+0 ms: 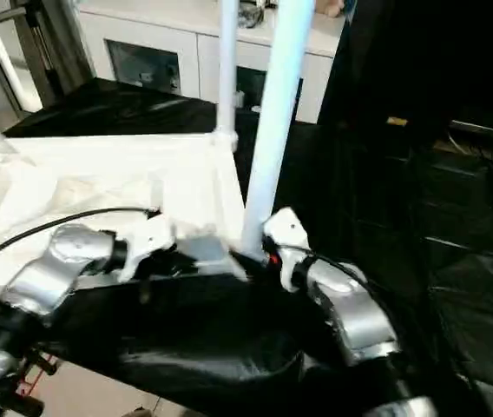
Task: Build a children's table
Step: Rotate leg to tighten
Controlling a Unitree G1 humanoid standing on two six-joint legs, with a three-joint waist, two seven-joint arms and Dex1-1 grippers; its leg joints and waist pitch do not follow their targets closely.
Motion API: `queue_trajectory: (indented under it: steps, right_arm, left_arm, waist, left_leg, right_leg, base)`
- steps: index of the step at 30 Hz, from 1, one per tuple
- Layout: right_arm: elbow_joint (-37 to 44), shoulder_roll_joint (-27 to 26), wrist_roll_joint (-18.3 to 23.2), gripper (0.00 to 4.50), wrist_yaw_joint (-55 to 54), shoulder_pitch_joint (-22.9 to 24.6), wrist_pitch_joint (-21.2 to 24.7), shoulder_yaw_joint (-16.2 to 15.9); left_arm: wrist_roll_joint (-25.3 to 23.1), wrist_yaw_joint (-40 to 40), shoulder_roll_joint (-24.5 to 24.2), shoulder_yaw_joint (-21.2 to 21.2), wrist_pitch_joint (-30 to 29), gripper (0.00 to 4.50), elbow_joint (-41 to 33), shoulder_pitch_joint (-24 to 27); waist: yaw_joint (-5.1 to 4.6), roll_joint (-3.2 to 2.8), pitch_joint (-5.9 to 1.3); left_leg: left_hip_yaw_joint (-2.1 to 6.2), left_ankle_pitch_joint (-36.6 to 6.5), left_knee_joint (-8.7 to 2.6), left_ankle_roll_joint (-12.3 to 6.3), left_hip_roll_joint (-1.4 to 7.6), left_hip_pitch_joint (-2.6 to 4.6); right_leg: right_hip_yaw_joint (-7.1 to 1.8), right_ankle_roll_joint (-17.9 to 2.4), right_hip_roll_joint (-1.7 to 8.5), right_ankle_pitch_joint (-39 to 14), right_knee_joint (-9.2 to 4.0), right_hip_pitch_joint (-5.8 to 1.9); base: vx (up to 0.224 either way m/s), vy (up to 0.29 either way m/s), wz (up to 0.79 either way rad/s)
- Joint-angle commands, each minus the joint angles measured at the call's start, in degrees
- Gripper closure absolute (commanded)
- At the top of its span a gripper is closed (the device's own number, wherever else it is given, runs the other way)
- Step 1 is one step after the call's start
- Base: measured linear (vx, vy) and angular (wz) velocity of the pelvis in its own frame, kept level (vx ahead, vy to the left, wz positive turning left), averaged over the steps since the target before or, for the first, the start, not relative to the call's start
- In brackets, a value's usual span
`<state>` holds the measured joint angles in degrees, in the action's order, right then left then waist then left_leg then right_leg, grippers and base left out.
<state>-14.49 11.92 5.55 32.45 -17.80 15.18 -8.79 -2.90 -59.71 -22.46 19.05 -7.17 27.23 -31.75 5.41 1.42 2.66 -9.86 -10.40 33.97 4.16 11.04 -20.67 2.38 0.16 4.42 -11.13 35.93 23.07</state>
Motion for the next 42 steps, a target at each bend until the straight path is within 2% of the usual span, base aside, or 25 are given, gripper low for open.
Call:
queue_trajectory:
  steps: [1, 5, 6, 8, 9, 10, 12, 13, 17, 19, 22, 25, 26, 29, 32, 33, 35, 38, 42]
  right_arm:
    - [-2.9, -2.9, -1.7, 1.81, -5.1, 0.6, 1.5, -1.1]
    - [-8.1, -8.5, -3.8, 1.81, -12.4, -1.9, 1.2, -2.1]
    - [-9.6, -9.6, -4.4, 1.81, -12.9, -2.8, 0.6, -2.9]
    - [-10.7, -10.8, -3.9, 1.81, -11.5, -3.7, 0.1, -3.5]
    - [-10.8, -11.5, -3.1, 1.25, -10.4, -4.0, 0.1, -3.4]
    - [-10.9, -12.4, -2.0, 1.11, -9.0, -4.6, 0.3, -3.0]
    - [-10.6, -12.3, -1.8, 1.11, -7.6, -4.9, 0.2, -3.1]
    - [-10.0, -11.0, -2.2, 0.74, -6.2, -5.1, -0.6, -3.6]
    - [-8.5, -8.0, -1.8, 0.74, -2.7, -4.7, -1.8, -3.9]
    - [-6.7, -5.0, -1.1, 0.74, 1.5, -4.0, -2.5, -4.0]
    - [-2.9, -0.6, 0.1, 0.74, 7.8, -2.5, -3.0, -4.3]
    - [-0.4, 2.1, 1.2, 0.74, 11.8, -1.6, -2.6, -4.5]
    - [1.7, 4.9, 1.9, 0.74, 15.8, -0.8, -2.7, -4.4]
    - [2.8, 6.7, 2.4, 0.74, 18.6, -0.4, -3.0, -3.9]
    - [3.5, 7.7, 2.7, 0.74, 20.1, -0.1, -3.2, -3.9]
    - [4.6, 8.7, 3.4, 0.74, 21.5, 0.5, -3.0, -4.2]
    - [6.0, 9.5, 3.9, 0.74, 22.9, 1.2, -2.8, -4.7]
    - [7.0, 9.7, 3.9, 0.74, 23.6, 1.8, -2.7, -5.2]
    - [6.9, 8.0, 3.5, 0.74, 23.4, 1.7, -2.9, -6.1]
  left_arm:
    - [-1.4, 10.2, 2.7, -2.6, -3.2, 4.50, 2.5, -2.7]
    - [-2.5, 16.7, 8.1, -2.4, -4.5, 4.50, 4.7, -5.0]
    - [-2.8, 17.9, 9.7, -2.0, -4.2, 4.50, 5.1, -5.4]
    - [-2.9, 18.0, 11.4, -1.2, -3.5, 4.50, 5.3, -5.6]
    - [-3.0, 17.8, 12.1, -0.8, -3.1, 4.50, 5.4, -5.6]
    - [-3.2, 17.0, 13.0, -0.1, -2.4, 4.50, 5.5, -5.7]
    - [-3.4, 16.1, 12.8, 0.4, -1.7, 4.50, 5.5, -5.5]
    - [-3.3, 14.8, 11.7, 0.5, -1.7, 4.50, 5.0, -4.9]
    - [-2.6, 10.8, 9.1, 0.7, 0.9, 4.50, 3.8, -3.5]
    - [-1.3, 6.2, 7.1, 0.3, 2.8, 4.50, 2.2, -1.8]
    - [-0.5, 0.7, 3.8, 0.5, 3.7, 4.50, 0.3, 0.2]
    - [0.1, -2.4, 1.6, 0.7, 4.3, 4.50, -0.6, 1.2]
    - [0.7, -4.8, -1.1, 0.4, 3.2, 4.50, -1.3, 1.8]
    - [1.3, -7.2, -3.8, -0.2, 3.0, 4.50, -2.1, 2.2]
    - [1.8, -8.6, -5.4, -0.8, 2.1, 4.50, -3.1, 2.6]
    - [1.9, -9.6, -7.0, -1.0, 0.8, 4.50, -4.4, 3.1]
    - [1.9, -10.9, -9.4, -1.4, -0.6, 4.50, -6.1, 4.0]
    - [2.1, -11.8, -11.9, -2.1, -1.2, 4.50, -7.7, 5.2]
    - [3.3, -13.2, -14.9, -2.9, -3.7, 4.50, -12.2, 8.4]
  waist:
    - [0.11, -0.13, -2.92]
    - [0.24, -0.07, -2.94]
    - [0.31, -0.27, -2.93]
    - [0.36, -0.12, -2.88]
    - [0.29, -0.13, -2.83]
    - [0.41, -0.11, -2.88]
    - [0.48, -0.22, -2.92]
    - [0.48, -0.17, -3.01]
    - [0.56, -0.11, -3.11]
    - [0.58, -0.10, -3.18]
    - [0.44, -0.03, -3.58]
    - [0.34, -0.05, -3.61]
    - [0.29, -0.01, -3.56]
    - [0.34, 0.00, -3.34]
    - [0.22, -0.08, -3.14]
    - [0.29, 0.15, -3.16]
    - [0.31, -0.01, -3.16]
    - [0.19, -0.03, -3.24]
    - [0.04, -0.10, -3.14]
  left_leg:
    - [0.54, -17.0, -4.88, 2.51, 1.66, 0.59]
    - [0.60, -16.3, -5.00, 2.59, 1.58, 0.43]
    - [0.67, -16.8, -4.97, 2.82, 1.59, 0.54]
    - [0.64, -17.2, -5.03, 2.46, 1.58, 0.55]
    - [0.63, -17.5, -5.05, 2.28, 1.55, 0.47]
    - [0.69, -17.5, -5.10, 2.02, 1.58, 0.49]
    - [0.70, -17.2, -5.14, 1.84, 1.63, 0.46]
    - [0.73, -17.1, -5.17, 1.82, 1.67, 0.45]
    - [0.73, -16.8, -5.14, 1.26, 1.71, 0.32]
    - [0.65, -14.9, -5.07, 0.90, 1.73, 0.29]
    - [0.48, -9.9, -4.69, -0.77, 1.69, 0.03]
    - [0.31, -8.0, -4.50, -2.42, 1.68, 0.07]
    - [0.23, -8.1, -4.52, -2.86, 1.71, 0.21]
    - [0.21, -9.9, -4.69, -2.67, 1.92, 0.30]
    - [0.29, -12.3, -4.96, -1.37, 2.01, 0.42]
    - [0.29, -12.4, -4.98, -1.19, 2.06, 0.46]
    - [0.32, -12.2, -5.00, -1.05, 2.09, 0.45]
    - [0.32, -10.8, -4.90, -1.37, 2.00, 0.40]
    - [0.28, -11.7, -4.97, -0.97, 1.97, 0.44]
  right_leg:
    - [-2.37, -9.5, 3.58, -17.3, -5.15, -1.84]
    - [-2.31, -9.2, 3.52, -16.4, -5.15, -2.05]
    - [-2.34, -9.2, 3.59, -16.3, -5.21, -2.00]
    - [-2.32, -8.8, 3.57, -16.5, -5.37, -2.11]
    - [-2.36, -8.7, 3.58, -16.7, -5.38, -2.14]
    - [-2.34, -8.4, 3.63, -17.0, -5.52, -2.23]
    - [-2.37, -8.2, 3.63, -16.7, -5.52, -2.24]
    - [-2.34, -8.3, 3.62, -16.0, -5.40, -2.29]
    - [-2.32, -8.6, 3.69, -14.7, -5.30, -2.46]
    - [-2.27, -9.1, 3.63, -12.0, -5.08, -2.62]
    - [-2.08, -10.9, 3.42, -3.4, -4.21, -3.29]
    - [-2.01, -12.2, 3.37, 0.4, -3.93, -3.28]
    - [-1.95, -12.8, 3.29, 0.2, -3.95, -3.26]
    - [-1.96, -13.0, 3.46, -3.2, -4.28, -3.09]
    - [-2.03, -12.6, 3.53, -7.9, -4.58, -2.87]
    - [-2.03, -12.5, 3.56, -8.3, -4.58, -2.89]
    - [-2.09, -12.3, 3.55, -8.1, -4.47, -2.87]
    - [-2.00, -13.0, 3.39, -5.0, -4.15, -2.85]
    - [-2.05, -13.1, 3.42, -6.7, -4.28, -2.77]
  base:
    - [0.000, 0.000, 0.00]
    - [0.000, 0.000, 0.00]
    - [0.000, 0.000, 0.00]
    - [0.000, 0.000, 0.00]
    - [0.000, 0.000, 0.00]
    - [0.000, 0.000, 0.00]
    - [0.000, 0.000, 0.00]
    - [0.000, 0.000, 0.00]
    - [0.000, 0.000, 0.00]
    - [0.000, 0.000, 0.00]
    - [0.000, 0.000, 0.00]
    - [0.000, 0.000, 0.00]
    - [0.000, 0.000, 0.00]
    - [0.000, 0.000, 0.00]
    - [0.000, 0.000, 0.00]
    - [0.000, 0.000, 0.00]
    - [0.000, 0.000, 0.00]
    - [0.000, 0.000, 0.00]
    - [0.000, 0.000, 0.00]
